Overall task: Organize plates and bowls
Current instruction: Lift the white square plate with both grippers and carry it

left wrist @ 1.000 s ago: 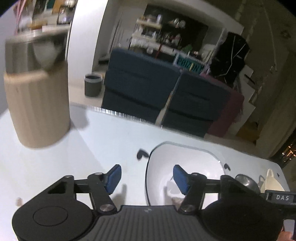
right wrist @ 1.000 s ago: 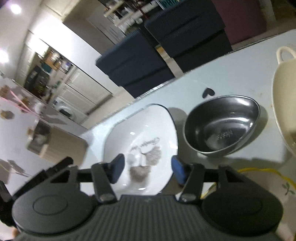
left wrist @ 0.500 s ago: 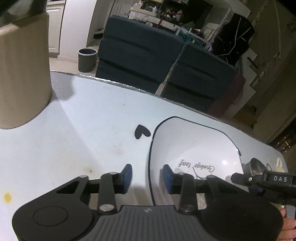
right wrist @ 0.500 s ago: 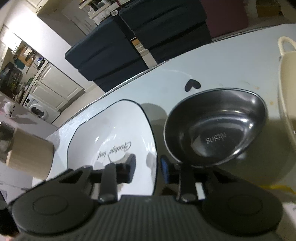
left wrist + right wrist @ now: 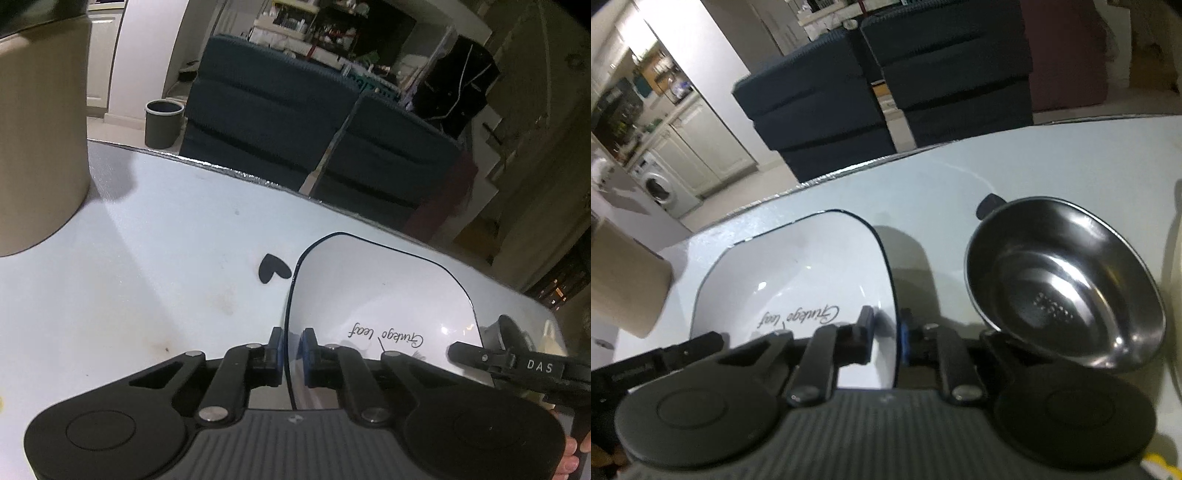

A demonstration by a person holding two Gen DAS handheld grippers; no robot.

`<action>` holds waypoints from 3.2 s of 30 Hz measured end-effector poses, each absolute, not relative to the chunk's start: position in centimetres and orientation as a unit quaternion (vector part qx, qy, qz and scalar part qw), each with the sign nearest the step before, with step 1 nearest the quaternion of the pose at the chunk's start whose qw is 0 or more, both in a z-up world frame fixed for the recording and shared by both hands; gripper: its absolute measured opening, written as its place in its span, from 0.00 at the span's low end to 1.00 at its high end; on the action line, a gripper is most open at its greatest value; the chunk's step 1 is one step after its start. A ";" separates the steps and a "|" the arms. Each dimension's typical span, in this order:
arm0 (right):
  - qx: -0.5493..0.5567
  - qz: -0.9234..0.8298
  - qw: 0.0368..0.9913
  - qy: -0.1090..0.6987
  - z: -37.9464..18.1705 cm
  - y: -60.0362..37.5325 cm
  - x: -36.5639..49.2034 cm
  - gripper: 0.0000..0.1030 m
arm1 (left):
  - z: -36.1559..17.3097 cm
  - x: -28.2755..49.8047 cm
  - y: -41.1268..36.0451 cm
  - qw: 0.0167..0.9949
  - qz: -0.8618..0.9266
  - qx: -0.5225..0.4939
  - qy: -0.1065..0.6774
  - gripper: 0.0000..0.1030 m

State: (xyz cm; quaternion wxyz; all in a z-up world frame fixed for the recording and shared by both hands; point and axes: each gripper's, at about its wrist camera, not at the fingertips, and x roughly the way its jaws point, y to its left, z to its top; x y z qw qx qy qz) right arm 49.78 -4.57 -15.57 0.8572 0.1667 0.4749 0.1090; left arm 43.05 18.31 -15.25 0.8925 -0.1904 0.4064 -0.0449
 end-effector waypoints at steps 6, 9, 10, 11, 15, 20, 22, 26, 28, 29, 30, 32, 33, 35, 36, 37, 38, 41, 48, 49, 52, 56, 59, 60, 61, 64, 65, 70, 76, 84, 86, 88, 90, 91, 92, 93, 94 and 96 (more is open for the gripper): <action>0.156 0.144 0.876 0.433 -13.9 -5.3 48.1 0.12 | -12.3 41.6 18.1 0.904 -0.052 -0.191 0.380 0.11; 0.163 0.160 0.883 0.411 -11.9 -6.0 47.2 0.10 | -9.8 40.4 17.6 0.911 -0.055 -0.186 0.364 0.11; 0.168 0.164 0.883 0.406 -11.2 -6.3 46.7 0.10 | -8.8 39.9 17.4 0.914 -0.058 -0.182 0.357 0.11; 0.174 0.166 0.884 0.402 -10.4 -6.5 46.2 0.09 | -7.9 39.3 17.1 0.917 -0.060 -0.178 0.353 0.11; 0.172 0.178 0.889 0.385 -7.4 -7.7 43.4 0.09 | -4.3 36.3 15.6 0.926 -0.072 -0.158 0.336 0.11; 0.190 0.185 0.887 0.378 -4.1 -10.2 38.9 0.09 | -1.3 31.5 13.3 0.931 -0.082 -0.138 0.329 0.10; 0.191 0.186 0.887 0.376 -3.3 -11.1 36.9 0.09 | -0.7 29.4 12.6 0.931 -0.086 -0.136 0.327 0.10; 0.200 0.192 0.882 0.380 -2.5 -12.8 33.2 0.09 | -0.4 25.5 11.4 0.927 -0.088 -0.131 0.339 0.10; 0.200 0.191 0.881 0.385 -2.4 -13.3 31.3 0.09 | -0.6 23.6 11.0 0.925 -0.090 -0.129 0.347 0.10; 0.200 0.191 0.879 0.388 -2.5 -13.5 30.5 0.09 | -0.7 22.7 11.0 0.923 -0.091 -0.129 0.351 0.10; 0.199 0.191 0.878 0.391 -2.6 -13.7 29.8 0.09 | -0.9 21.8 10.8 0.921 -0.092 -0.128 0.356 0.10; 0.199 0.191 0.873 0.402 -2.9 -14.1 28.3 0.09 | -1.5 20.3 10.5 0.918 -0.095 -0.128 0.364 0.10; 0.199 0.190 0.870 0.408 -3.0 -14.3 27.7 0.09 | -1.9 19.4 10.3 0.915 -0.097 -0.130 0.370 0.10; 0.194 0.190 0.868 0.416 -3.3 -14.2 26.4 0.09 | -2.8 18.2 10.0 0.910 -0.101 -0.131 0.380 0.10; 0.190 0.190 0.868 0.418 -3.4 -14.3 25.5 0.09 | -3.3 17.7 9.9 0.908 -0.101 -0.132 0.386 0.10; 0.189 0.189 0.866 0.422 -3.7 -14.4 25.0 0.09 | -3.9 17.3 9.8 0.904 -0.101 -0.132 0.393 0.10; 0.191 0.186 0.864 0.428 -4.0 -14.5 24.4 0.09 | -4.6 17.0 9.9 0.900 -0.103 -0.133 0.402 0.10; 0.190 0.176 0.854 0.452 -5.4 -15.1 22.6 0.09 | -6.9 16.5 10.1 0.886 -0.100 -0.146 0.428 0.10; 0.171 0.167 0.829 0.505 -9.5 -14.5 22.0 0.10 | -10.9 16.5 10.7 0.859 -0.089 -0.156 0.480 0.10; 0.170 0.166 0.824 0.514 -10.1 -14.4 22.1 0.10 | -11.4 16.6 10.8 0.854 -0.089 -0.159 0.487 0.10; 0.165 0.162 0.813 0.534 -11.6 -14.1 22.1 0.10 | -12.4 16.6 10.7 0.846 -0.086 -0.159 0.501 0.10; 0.157 0.156 0.803 0.553 -13.2 -13.6 22.7 0.11 | -13.4 16.8 10.9 0.841 -0.079 -0.156 0.512 0.11; 0.148 0.154 0.801 0.560 -13.7 -12.6 23.9 0.11 | -14.0 16.9 11.2 0.840 -0.074 -0.160 0.513 0.11; 0.147 0.153 0.801 0.560 -13.6 -12.4 23.7 0.11 | -14.2 17.0 11.4 0.839 -0.074 -0.162 0.514 0.11; 0.144 0.153 0.801 0.561 -13.7 -12.3 23.7 0.11 | -14.4 17.2 11.6 0.838 -0.072 -0.164 0.515 0.11; 0.138 0.152 0.801 0.563 -14.1 -12.0 23.8 0.11 | -14.8 17.6 11.9 0.837 -0.068 -0.166 0.517 0.12; 0.136 0.150 0.801 0.563 -14.2 -11.9 23.8 0.11 | -15.0 17.7 12.0 0.837 -0.067 -0.167 0.517 0.12; 0.132 0.142 0.800 0.568 -14.8 -11.0 24.3 0.11 | -15.4 18.3 11.9 0.839 -0.068 -0.161 0.516 0.12; 0.128 0.137 0.803 0.566 -15.2 -10.8 24.5 0.12 | -15.4 18.5 11.8 0.840 -0.072 -0.151 0.516 0.12; 0.119 0.134 0.798 0.575 -15.6 -10.7 24.4 0.14 | -15.4 18.3 11.5 0.838 -0.080 -0.134 0.523 0.12; 0.116 0.134 0.794 0.581 -15.8 -10.6 24.4 0.15 | -15.3 18.3 11.3 0.839 -0.081 -0.127 0.522 0.12; 0.116 0.133 0.791 0.585 -16.0 -10.6 24.3 0.15 | -15.4 18.3 11.3 0.839 -0.081 -0.126 0.523 0.12; 0.114 0.135 0.792 0.584 -16.1 -10.5 24.2 0.15 | -15.3 18.3 11.3 0.839 -0.081 -0.125 0.524 0.12; 0.113 0.135 0.792 0.584 -16.2 -10.5 24.2 0.15 | -15.3 18.3 11.2 0.838 -0.081 -0.124 0.525 0.12; 0.113 0.135 0.792 0.584 -16.2 -10.5 24.2 0.15 | -15.3 18.3 11.2 0.838 -0.081 -0.123 0.526 0.12; 0.114 0.135 0.792 0.584 -16.2 -10.5 24.2 0.15 | -15.3 18.3 11.2 0.837 -0.081 -0.122 0.526 0.12; 0.114 0.136 0.792 0.584 -16.2 -10.5 24.2 0.15 | -15.3 18.3 11.2 0.837 -0.081 -0.122 0.527 0.12; 0.116 0.136 0.792 0.583 -16.3 -10.6 24.1 0.16 | -15.3 18.3 11.2 0.836 -0.082 -0.120 0.528 0.12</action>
